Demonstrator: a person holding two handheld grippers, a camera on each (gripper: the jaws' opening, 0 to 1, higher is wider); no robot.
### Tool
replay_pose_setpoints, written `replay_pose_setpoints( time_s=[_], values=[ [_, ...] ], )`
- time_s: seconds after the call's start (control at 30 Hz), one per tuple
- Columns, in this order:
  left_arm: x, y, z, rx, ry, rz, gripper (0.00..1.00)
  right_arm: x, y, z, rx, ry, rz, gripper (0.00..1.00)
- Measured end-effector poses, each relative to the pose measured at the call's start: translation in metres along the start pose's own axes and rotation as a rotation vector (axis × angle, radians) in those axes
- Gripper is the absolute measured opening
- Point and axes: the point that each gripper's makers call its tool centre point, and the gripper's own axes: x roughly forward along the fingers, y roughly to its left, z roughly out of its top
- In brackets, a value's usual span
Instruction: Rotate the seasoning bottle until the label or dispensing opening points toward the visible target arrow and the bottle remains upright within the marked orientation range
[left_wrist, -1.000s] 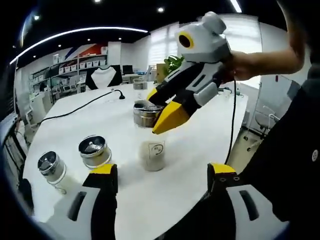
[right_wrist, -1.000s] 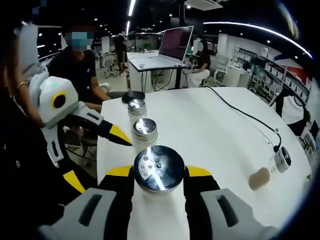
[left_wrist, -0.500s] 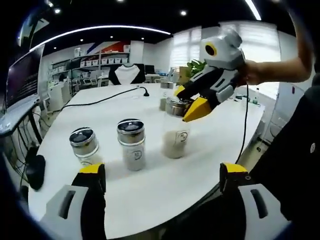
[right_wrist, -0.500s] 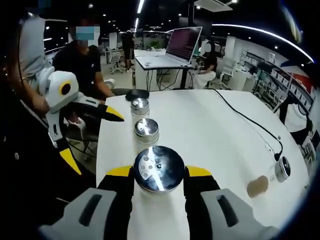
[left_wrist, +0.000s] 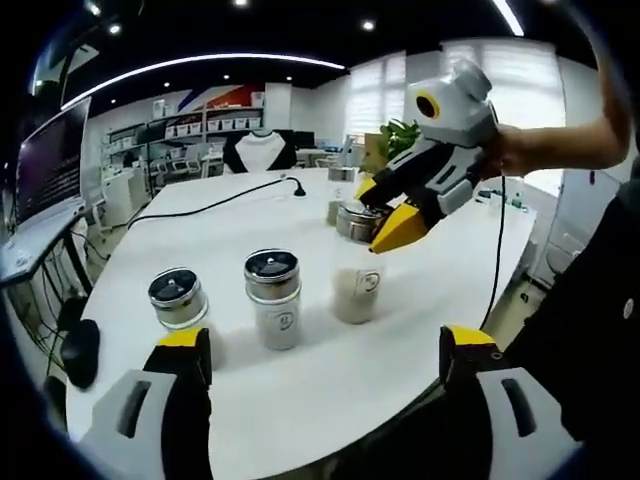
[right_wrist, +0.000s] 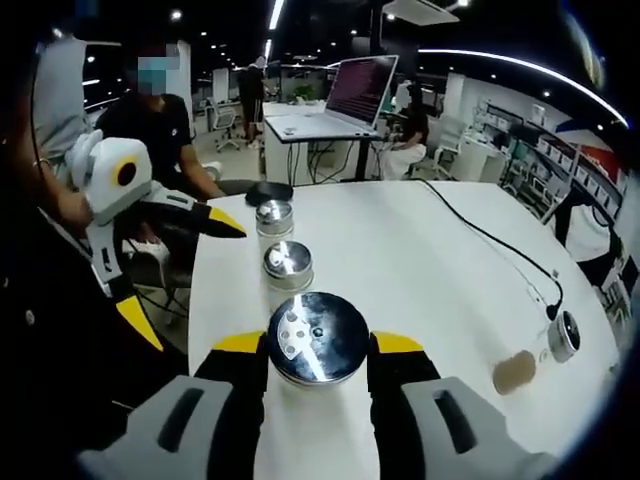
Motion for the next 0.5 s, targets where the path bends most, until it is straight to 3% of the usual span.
replay_pose_setpoints(
  time_s=[0.27,0.4,0.5],
  values=[
    [0.003,-0.007,0.001,-0.013,-0.01,-0.024,1.0,-0.017,-0.008,0.007,0.137,-0.051,-0.03,0.43],
    [0.003,-0.008,-0.003,-0.011,0.008,-0.034,1.0,-0.028,-0.021,0.007,0.218,-0.072,-0.059,0.52],
    [0.002,-0.009,-0.008,-0.017,0.022,-0.042,1.0,-0.039,-0.038,0.01,0.294,-0.109,-0.101,0.47]
  ],
)
